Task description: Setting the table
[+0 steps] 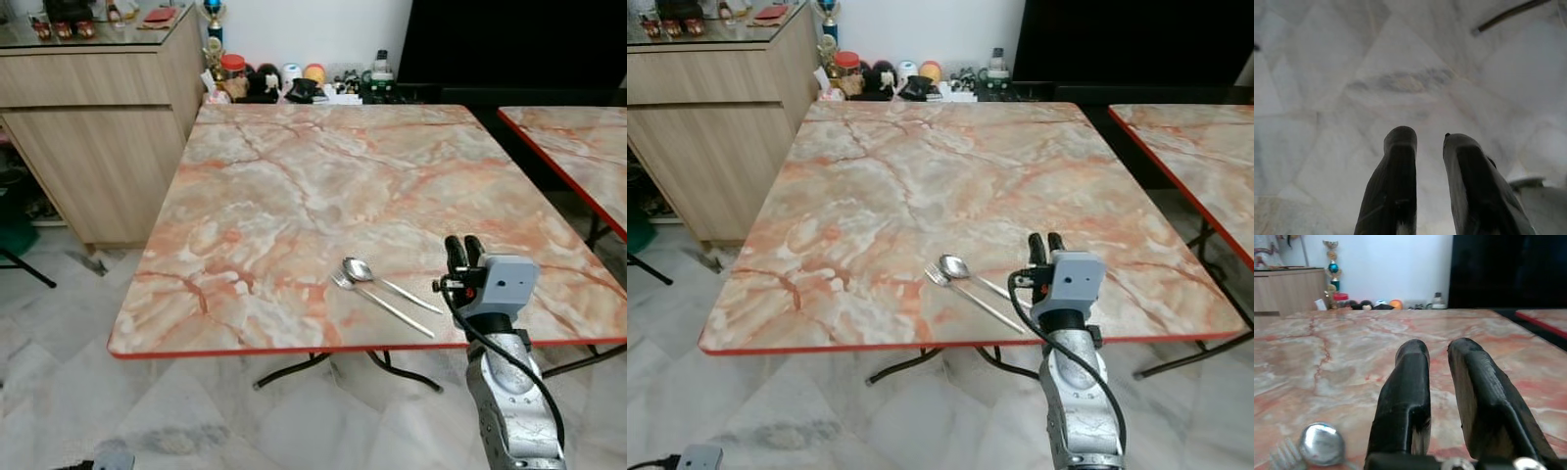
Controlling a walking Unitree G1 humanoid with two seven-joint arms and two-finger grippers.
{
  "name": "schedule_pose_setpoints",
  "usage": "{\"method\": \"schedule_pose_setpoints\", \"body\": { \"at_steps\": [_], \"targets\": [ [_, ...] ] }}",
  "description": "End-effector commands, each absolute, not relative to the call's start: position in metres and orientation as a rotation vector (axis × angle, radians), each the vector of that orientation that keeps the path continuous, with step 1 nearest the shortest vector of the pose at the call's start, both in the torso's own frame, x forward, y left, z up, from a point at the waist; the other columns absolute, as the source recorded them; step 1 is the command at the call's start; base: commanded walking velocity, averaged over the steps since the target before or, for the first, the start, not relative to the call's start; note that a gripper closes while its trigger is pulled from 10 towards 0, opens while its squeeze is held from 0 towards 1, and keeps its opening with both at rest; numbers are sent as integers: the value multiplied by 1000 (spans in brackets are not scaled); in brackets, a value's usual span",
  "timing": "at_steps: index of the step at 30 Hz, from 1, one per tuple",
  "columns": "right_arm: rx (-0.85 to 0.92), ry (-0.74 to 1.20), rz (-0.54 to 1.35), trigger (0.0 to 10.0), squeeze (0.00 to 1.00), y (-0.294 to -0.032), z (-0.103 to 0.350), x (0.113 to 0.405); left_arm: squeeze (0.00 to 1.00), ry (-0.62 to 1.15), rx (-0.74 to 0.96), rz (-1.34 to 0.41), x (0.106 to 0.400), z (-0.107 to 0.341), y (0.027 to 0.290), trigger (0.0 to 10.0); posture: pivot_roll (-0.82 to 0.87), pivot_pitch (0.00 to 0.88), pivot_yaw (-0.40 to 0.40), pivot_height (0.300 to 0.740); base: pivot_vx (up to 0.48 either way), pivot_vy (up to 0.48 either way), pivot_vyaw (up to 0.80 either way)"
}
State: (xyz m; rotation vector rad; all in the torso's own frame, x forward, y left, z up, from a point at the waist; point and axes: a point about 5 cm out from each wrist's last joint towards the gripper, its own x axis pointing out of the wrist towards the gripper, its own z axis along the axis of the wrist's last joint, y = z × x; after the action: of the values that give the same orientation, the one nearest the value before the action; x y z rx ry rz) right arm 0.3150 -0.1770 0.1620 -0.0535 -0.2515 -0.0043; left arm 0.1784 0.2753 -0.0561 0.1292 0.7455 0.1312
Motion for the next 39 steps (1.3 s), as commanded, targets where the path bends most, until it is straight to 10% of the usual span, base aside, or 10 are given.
{"method": "schedule_pose_setpoints", "body": {
  "at_steps": [1, 10, 11, 13, 14, 39],
  "targets": [
    [-64, -256, 1, 10000, 0, -177, 162, 314, 0, 781, 129, 133, 169, -61, 276, 10000, -4, 99, 16, 740, 0, 0, 631],
    [11, -213, 20, 10000, 0, -177, 156, 313, 0, 783, 127, 129, 168, -62, 275, 10000, -4, 100, 16, 740, 0, 0, 208],
    [4, -211, 35, 10000, 243, -175, 156, 313, 0, 783, 126, 128, 168, -62, 275, 10000, -6, 104, 16, 740, 0, 0, 0],
    [-7, -209, 38, 10000, 243, -175, 156, 313, 0, 783, 126, 128, 168, -62, 275, 10000, -6, 104, 16, 740, 0, 0, 0],
    [-5, -201, 51, 10000, 1000, -174, 155, 313, 0, 783, 126, 127, 168, -62, 275, 10000, -7, 105, 16, 740, 0, 0, 0],
    [-116, 148, 401, 10000, 1000, -174, 131, 315, 0, 791, 134, 103, 170, -62, 273, 10000, -18, 98, 30, 740, 0, 0, 0]
  ]
}}
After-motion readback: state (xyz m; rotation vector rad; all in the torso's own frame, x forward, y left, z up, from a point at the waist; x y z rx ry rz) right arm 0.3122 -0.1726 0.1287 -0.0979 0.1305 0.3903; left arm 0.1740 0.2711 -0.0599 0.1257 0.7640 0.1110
